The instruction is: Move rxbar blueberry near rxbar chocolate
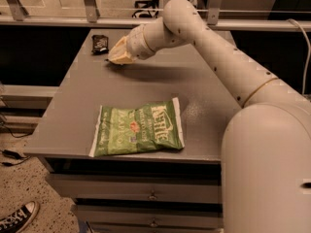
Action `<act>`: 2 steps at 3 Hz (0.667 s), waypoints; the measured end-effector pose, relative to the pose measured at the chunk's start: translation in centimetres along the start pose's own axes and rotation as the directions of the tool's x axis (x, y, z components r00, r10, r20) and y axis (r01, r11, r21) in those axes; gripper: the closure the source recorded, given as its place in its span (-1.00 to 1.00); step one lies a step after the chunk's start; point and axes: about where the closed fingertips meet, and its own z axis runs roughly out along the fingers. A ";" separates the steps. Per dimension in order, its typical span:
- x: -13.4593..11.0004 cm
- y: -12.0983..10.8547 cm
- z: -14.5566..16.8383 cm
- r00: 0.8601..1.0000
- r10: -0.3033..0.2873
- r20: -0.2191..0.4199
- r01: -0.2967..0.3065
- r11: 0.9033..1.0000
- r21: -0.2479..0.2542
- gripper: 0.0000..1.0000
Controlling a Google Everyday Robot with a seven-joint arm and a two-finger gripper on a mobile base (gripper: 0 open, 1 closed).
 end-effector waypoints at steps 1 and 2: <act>-0.6 -0.8 1.3 0.999 -0.044 -0.002 0.044 0.999 -0.011 1.00; -1.0 -1.6 2.7 0.996 -0.093 -0.010 0.093 0.995 -0.026 0.95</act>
Offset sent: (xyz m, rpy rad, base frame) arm 0.0270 0.0319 0.0081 -0.0551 -0.1004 0.0788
